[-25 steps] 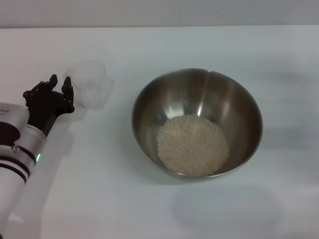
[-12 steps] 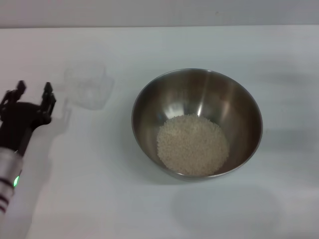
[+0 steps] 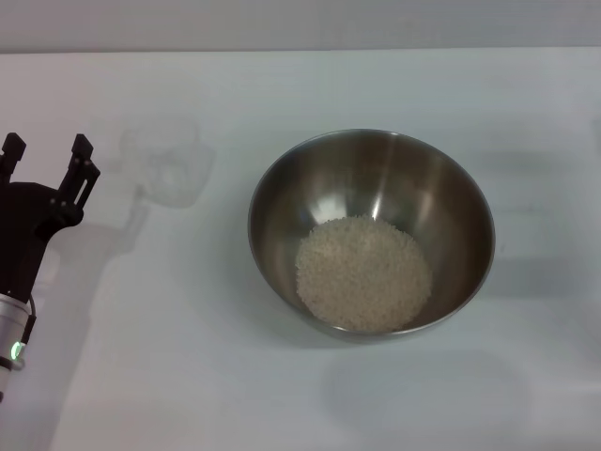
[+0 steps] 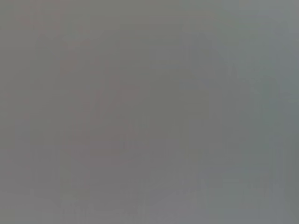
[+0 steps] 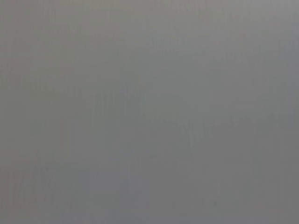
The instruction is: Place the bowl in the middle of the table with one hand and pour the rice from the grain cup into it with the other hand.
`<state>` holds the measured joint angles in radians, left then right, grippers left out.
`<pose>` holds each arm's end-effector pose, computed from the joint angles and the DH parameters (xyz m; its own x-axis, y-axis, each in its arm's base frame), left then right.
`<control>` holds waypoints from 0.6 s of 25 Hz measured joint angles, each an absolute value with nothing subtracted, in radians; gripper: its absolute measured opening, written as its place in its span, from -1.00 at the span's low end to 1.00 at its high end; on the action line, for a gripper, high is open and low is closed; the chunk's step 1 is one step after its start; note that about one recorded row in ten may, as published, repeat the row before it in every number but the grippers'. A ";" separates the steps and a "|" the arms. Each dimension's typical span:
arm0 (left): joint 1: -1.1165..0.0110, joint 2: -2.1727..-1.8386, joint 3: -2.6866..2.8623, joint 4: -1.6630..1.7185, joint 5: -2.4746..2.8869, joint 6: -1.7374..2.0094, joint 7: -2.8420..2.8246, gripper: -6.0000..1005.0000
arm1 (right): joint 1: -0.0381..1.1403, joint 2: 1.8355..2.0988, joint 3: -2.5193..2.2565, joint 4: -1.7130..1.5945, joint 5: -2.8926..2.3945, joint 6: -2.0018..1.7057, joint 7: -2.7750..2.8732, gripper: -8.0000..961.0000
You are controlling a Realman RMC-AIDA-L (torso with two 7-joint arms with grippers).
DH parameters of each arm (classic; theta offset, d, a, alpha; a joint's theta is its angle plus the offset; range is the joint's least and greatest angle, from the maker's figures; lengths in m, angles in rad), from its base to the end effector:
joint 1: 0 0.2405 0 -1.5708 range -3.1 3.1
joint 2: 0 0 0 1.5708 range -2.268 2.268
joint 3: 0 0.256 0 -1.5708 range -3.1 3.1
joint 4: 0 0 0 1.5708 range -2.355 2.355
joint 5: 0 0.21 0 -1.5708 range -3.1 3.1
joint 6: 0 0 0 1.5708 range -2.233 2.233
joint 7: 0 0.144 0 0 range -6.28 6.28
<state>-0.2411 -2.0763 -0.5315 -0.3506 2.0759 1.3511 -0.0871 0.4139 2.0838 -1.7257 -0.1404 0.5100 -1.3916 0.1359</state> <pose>-0.3170 0.2637 -0.0381 0.6152 -0.1053 0.7813 0.7601 -0.1835 -0.6233 0.3304 0.3245 0.0475 0.6788 0.3169 -0.6625 -0.7119 0.0628 -0.6994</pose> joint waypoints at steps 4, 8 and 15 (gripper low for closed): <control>-0.245 -2.077 -0.537 -0.348 2.074 1.353 -0.090 0.59 | 0.424 2.085 -1.740 -0.142 0.507 -1.353 0.159 0.30; -0.254 -2.077 -0.537 -0.343 2.074 1.355 -0.085 0.61 | 0.440 2.084 -1.757 -0.148 0.507 -1.300 0.162 0.30; -0.281 -2.077 -0.536 -0.326 2.079 1.351 -0.080 0.61 | 0.470 2.083 -1.766 -0.162 0.506 -1.265 0.163 0.30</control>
<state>-0.2811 -2.0772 -0.5358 -0.3260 2.0787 1.3514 -0.0802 0.4698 2.0827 -1.7664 -0.1621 0.5061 -1.2653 0.1629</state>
